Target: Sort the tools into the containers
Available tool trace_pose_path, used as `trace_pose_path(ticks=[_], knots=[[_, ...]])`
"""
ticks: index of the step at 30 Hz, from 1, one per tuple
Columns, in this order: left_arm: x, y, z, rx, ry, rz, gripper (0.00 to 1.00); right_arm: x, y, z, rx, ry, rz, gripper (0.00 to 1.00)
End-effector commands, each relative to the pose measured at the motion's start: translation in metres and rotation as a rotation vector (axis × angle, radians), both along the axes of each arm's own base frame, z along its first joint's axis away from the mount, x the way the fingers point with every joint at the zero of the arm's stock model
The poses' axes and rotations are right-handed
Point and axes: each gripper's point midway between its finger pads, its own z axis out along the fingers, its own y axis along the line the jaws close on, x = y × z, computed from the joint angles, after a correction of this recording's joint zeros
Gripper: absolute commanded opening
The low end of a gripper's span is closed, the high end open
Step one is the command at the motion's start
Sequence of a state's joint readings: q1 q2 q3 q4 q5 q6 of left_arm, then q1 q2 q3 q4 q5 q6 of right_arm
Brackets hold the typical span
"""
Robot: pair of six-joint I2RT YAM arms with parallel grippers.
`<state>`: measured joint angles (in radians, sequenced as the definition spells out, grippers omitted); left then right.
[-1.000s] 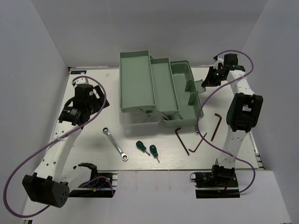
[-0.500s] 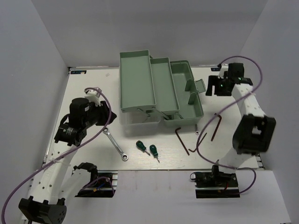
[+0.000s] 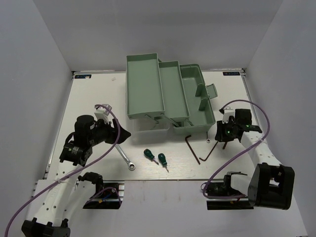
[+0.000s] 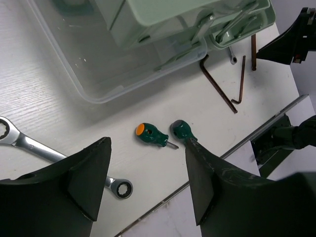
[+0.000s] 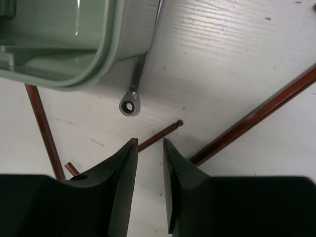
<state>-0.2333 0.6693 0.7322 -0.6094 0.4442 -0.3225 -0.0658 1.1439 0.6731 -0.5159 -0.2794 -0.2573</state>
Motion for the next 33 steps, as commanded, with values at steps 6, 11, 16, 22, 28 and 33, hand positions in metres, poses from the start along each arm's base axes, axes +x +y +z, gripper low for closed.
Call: trace_pose_path(ticks=[6, 11, 16, 22, 28, 33], knots=[[-0.011, -0.007, -0.001, -0.054, -0.029, -0.033, 0.72, 0.033, 0.008, -0.007, 0.022, -0.129, -0.123, 0.48], [-0.012, -0.007, -0.010, -0.067, -0.011, -0.025, 0.72, 0.034, 0.025, -0.022, 0.012, -0.114, -0.091, 0.49], [-0.012, -0.009, -0.014, -0.071, -0.010, -0.033, 0.72, 0.039, 0.031, -0.029, -0.032, -0.118, -0.066, 0.49], [-0.013, -0.008, -0.017, -0.071, -0.009, -0.033, 0.72, 0.042, 0.024, -0.042, -0.157, -0.099, -0.085, 0.49], [-0.014, -0.008, -0.015, -0.073, -0.018, -0.033, 0.72, 0.030, 0.031, -0.059, -0.188, -0.013, -0.047, 0.39], [-0.015, -0.008, -0.012, -0.082, -0.025, -0.030, 0.72, 0.028, 0.030, -0.056, -0.173, -0.016, -0.094, 0.32]])
